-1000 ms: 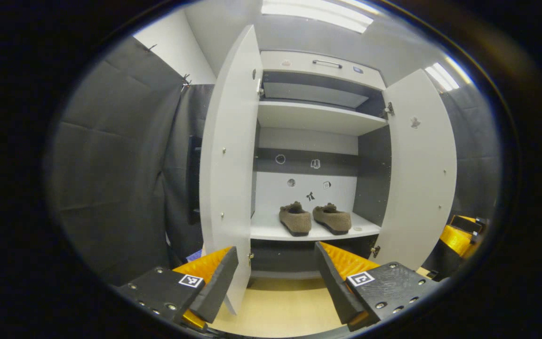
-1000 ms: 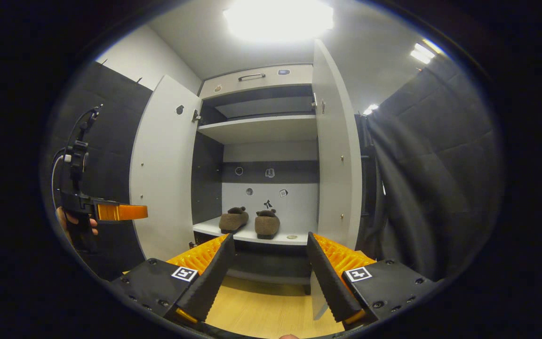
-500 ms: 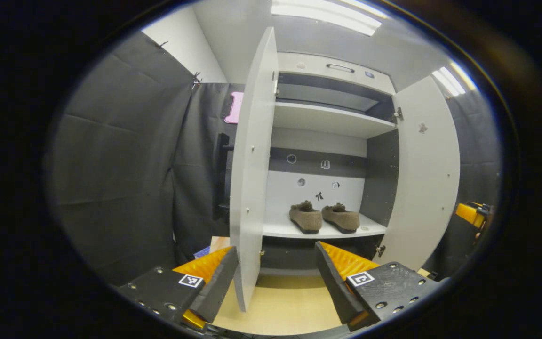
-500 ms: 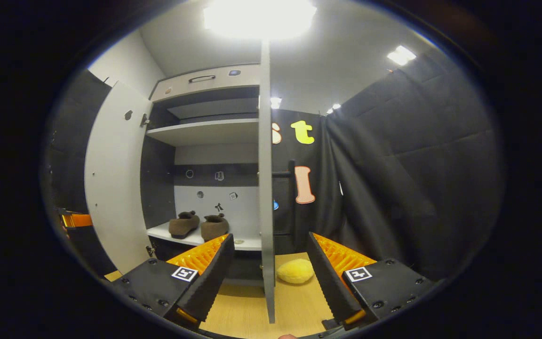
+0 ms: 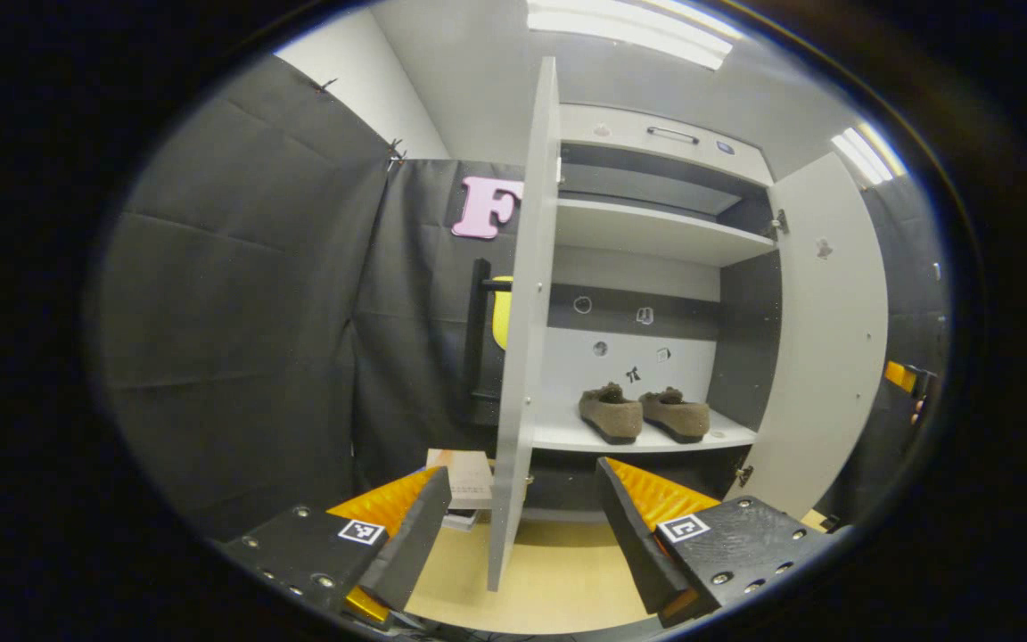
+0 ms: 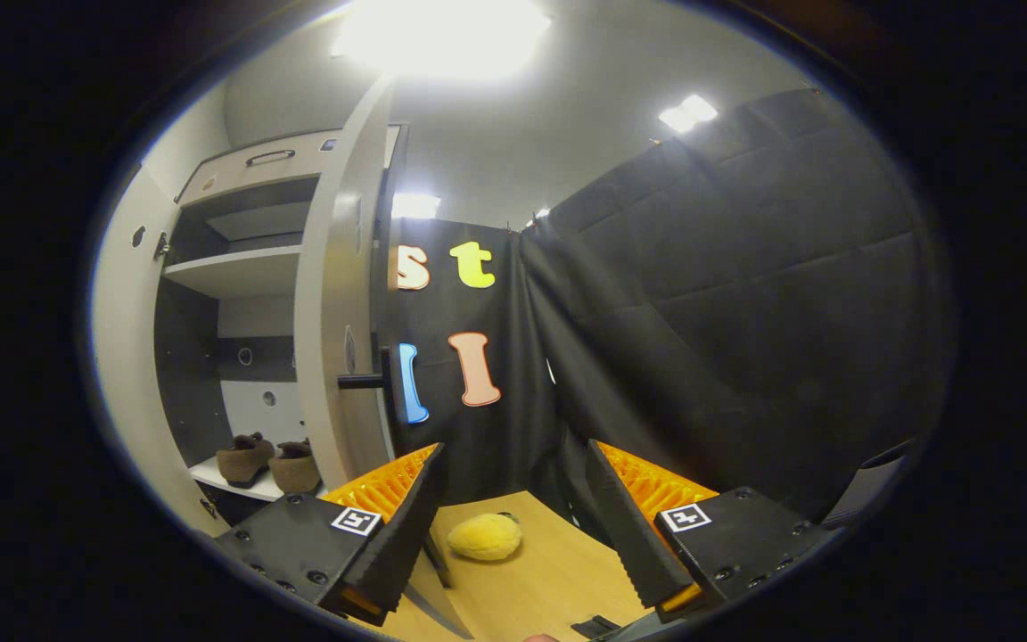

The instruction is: Grab one shoe with the right hand and put it into the shoe cabinet, grab the other shoe with the left hand and put it into the shoe cabinet; then close the right door with the right hand and the left door with the left hand.

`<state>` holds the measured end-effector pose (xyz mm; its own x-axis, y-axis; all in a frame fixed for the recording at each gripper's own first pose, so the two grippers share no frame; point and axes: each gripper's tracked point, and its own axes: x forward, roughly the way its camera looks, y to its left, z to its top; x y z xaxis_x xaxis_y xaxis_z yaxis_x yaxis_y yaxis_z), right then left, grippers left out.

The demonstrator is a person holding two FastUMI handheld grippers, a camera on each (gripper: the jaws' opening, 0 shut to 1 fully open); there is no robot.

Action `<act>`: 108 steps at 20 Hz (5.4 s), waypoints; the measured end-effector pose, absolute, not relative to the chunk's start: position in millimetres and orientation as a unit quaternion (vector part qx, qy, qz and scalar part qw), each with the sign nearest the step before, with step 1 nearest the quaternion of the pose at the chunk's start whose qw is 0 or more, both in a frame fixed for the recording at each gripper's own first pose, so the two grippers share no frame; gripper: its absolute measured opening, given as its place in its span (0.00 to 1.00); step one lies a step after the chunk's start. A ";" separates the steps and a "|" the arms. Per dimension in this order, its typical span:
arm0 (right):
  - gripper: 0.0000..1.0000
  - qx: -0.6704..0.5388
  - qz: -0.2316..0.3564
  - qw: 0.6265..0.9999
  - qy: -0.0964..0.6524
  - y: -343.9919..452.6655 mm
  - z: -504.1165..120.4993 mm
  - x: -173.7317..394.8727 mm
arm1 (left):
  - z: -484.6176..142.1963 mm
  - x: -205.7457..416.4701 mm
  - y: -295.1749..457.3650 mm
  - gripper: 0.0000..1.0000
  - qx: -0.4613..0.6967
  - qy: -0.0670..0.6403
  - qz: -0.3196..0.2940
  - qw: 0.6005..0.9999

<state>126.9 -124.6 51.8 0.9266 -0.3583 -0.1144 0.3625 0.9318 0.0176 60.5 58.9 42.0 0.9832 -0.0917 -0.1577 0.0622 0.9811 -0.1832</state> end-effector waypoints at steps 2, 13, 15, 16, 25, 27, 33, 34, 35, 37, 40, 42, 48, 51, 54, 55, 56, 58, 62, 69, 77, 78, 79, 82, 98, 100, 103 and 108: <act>0.98 0.005 -0.187 0.980 0.073 -123.7 43.3 137.1 | 41.4 59.9 72.0 0.95 -0.091 0.083 -0.028 0.992; 0.96 -0.042 -0.168 0.983 0.065 -98.6 48.7 140.7 | 32.4 71.6 110.9 0.95 -0.098 0.085 0.003 0.991; 0.96 -0.041 -0.156 0.985 0.065 -88.6 49.4 141.0 | 33.3 73.7 110.1 0.95 -0.100 0.083 0.002 0.991; 0.96 -0.040 -0.149 0.986 0.064 -83.3 49.3 140.6 | 33.3 74.0 107.0 0.95 -0.101 0.083 0.001 0.991; 0.96 -0.036 -0.093 0.993 0.061 -43.7 49.5 144.6 | 32.7 64.0 95.9 0.88 -0.100 0.085 -0.002 0.991; 0.96 -0.034 -0.075 0.995 0.061 -33.3 48.4 148.1 | 33.8 61.3 96.1 1.00 -0.099 0.084 0.000 0.991; 0.96 -0.031 -0.032 0.997 0.058 -5.2 47.4 160.7 | 37.2 54.7 97.2 1.00 -0.101 0.082 0.011 0.991; 0.96 -0.029 -0.025 0.998 0.058 -1.0 46.8 163.2 | 37.3 54.3 97.9 1.00 -0.102 0.082 0.012 0.991; 0.96 -0.026 -0.017 0.998 0.059 5.0 46.4 165.4 | 37.5 53.1 99.1 1.00 -0.101 0.082 0.015 0.991; 0.96 -0.022 0.000 0.998 0.059 18.6 45.3 171.9 | 35.4 50.1 101.5 1.00 -0.102 0.083 0.021 0.991; 0.96 -0.025 0.022 0.998 0.058 37.4 42.6 184.3 | 33.0 45.4 108.1 0.95 -0.102 0.085 0.032 0.991; 0.97 -0.026 0.040 0.997 0.062 52.4 38.7 193.9 | 31.3 42.3 112.4 0.95 -0.103 0.087 0.040 0.990; 0.95 -0.028 0.063 0.995 0.073 76.5 25.5 217.4 | 26.7 34.2 126.0 0.95 -0.100 0.093 0.061 0.989; 0.95 -0.019 0.067 0.995 0.078 75.0 23.2 217.3 | 26.3 36.7 131.3 0.95 -0.102 0.095 0.066 0.988; 0.98 -0.015 0.057 0.996 0.067 61.4 26.7 209.2 | 32.0 50.8 141.8 0.95 -0.107 0.088 0.073 0.988; 0.98 -0.016 0.053 0.996 0.064 54.4 27.9 203.8 | 33.7 55.8 146.0 0.95 -0.107 0.086 0.076 0.988; 0.98 -0.016 0.051 0.997 0.063 48.2 28.1 198.0 | 36.6 61.7 150.8 0.95 -0.105 0.083 0.081 0.988; 0.98 -0.016 0.048 0.997 0.062 35.9 26.4 186.5 | 44.9 77.6 160.3 0.95 -0.097 0.072 0.089 0.989; 0.98 -0.018 0.035 0.997 0.070 11.9 13.8 164.6 | 66.7 116.7 170.7 0.95 -0.086 0.045 0.089 0.991; 0.98 -0.016 0.003 0.994 0.113 -25.5 -18.2 139.3 | 77.1 170.0 170.8 1.00 -0.048 0.036 0.081 0.995; 0.97 0.004 -0.009 0.992 0.123 -33.0 -25.2 128.1 | 79.4 171.3 154.9 1.00 -0.041 0.033 0.063 0.997; 0.98 0.003 -0.006 0.992 0.122 -30.6 -25.0 127.0 | 80.3 170.8 149.0 0.94 -0.042 0.032 0.056 0.997; 0.98 -0.001 -0.003 0.992 0.122 -28.4 -24.5 125.7 | 81.0 168.8 142.8 1.00 -0.042 0.032 0.049 0.997; 0.98 -0.009 0.006 0.993 0.121 -21.6 -21.6 121.1 | 81.9 169.6 127.5 1.00 -0.043 0.029 0.026 0.998; 0.98 -0.016 0.019 0.990 0.136 -13.7 -29.4 112.9 | 92.6 182.6 8.4 1.00 -0.052 0.022 -0.082 0.995; 0.97 -0.015 0.013 0.990 0.140 -21.3 -32.1 108.4 | 89.5 196.8 -19.5 0.87 -0.058 0.027 -0.105 0.992; 0.97 -0.010 0.005 0.989 0.147 -29.1 -36.6 104.5 | 92.0 216.0 -55.3 0.92 -0.056 0.023 -0.124 0.990; 0.98 -0.004 0.002 0.989 0.150 -31.6 -41.0 101.9 | 87.8 232.4 -70.6 1.00 -0.050 0.023 -0.119 0.991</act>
